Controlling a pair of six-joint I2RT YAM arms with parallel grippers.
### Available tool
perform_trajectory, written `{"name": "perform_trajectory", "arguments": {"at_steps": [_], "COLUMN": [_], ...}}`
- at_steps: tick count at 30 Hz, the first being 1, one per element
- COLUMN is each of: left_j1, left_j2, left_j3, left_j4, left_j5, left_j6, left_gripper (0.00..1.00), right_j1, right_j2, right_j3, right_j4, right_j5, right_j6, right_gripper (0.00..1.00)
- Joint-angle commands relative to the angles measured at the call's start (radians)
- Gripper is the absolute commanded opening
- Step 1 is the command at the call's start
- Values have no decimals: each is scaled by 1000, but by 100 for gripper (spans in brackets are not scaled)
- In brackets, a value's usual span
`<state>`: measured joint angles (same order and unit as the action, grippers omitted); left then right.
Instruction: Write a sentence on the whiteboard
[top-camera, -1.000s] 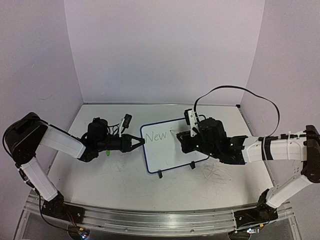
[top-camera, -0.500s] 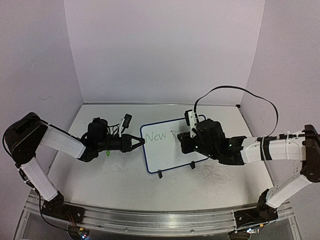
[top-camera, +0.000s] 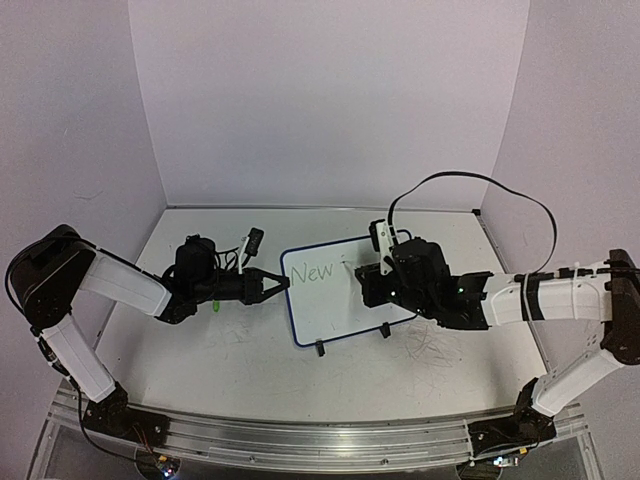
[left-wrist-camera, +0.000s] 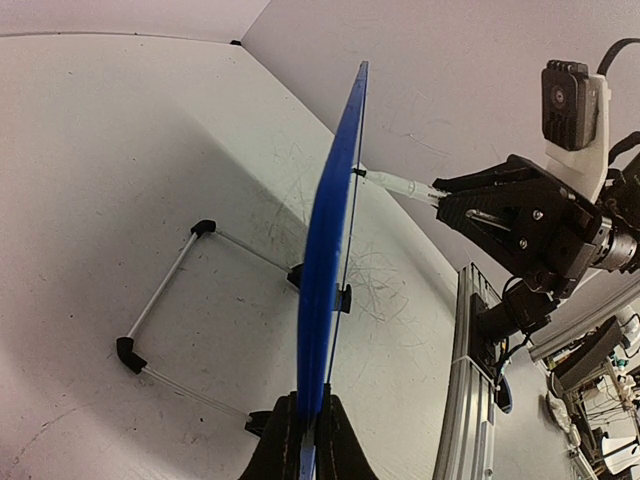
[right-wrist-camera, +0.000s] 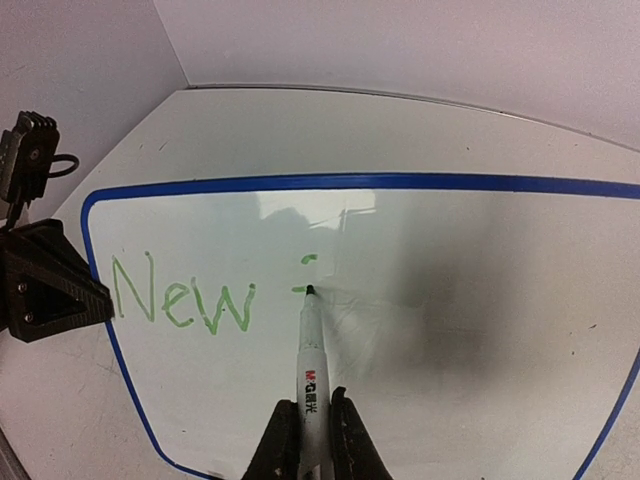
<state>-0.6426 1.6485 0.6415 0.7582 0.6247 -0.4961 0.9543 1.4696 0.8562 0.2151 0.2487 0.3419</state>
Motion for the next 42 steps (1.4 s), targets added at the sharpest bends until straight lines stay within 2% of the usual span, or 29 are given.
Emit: {"name": "perform_trajectory", "arguments": {"at_steps": [1, 28, 42], "left_j1": [-3, -3, -3], "left_j2": [-28, -36, -49], "left_j3": [36, 32, 22], "left_j4": [-21, -22, -23], "left_j5": [8, 12, 4], "left_j6": [10, 11, 12], "left_gripper": [0, 0, 0], "right_j1": [-3, 38, 46], "right_j2": [-6, -30, 22], "right_j3": [12, -39, 31], "right_j4": [-24, -59, -26], "right_j5": [4, 12, 5], "right_j6": [18, 85, 59], "right_gripper": [0, 0, 0]}}
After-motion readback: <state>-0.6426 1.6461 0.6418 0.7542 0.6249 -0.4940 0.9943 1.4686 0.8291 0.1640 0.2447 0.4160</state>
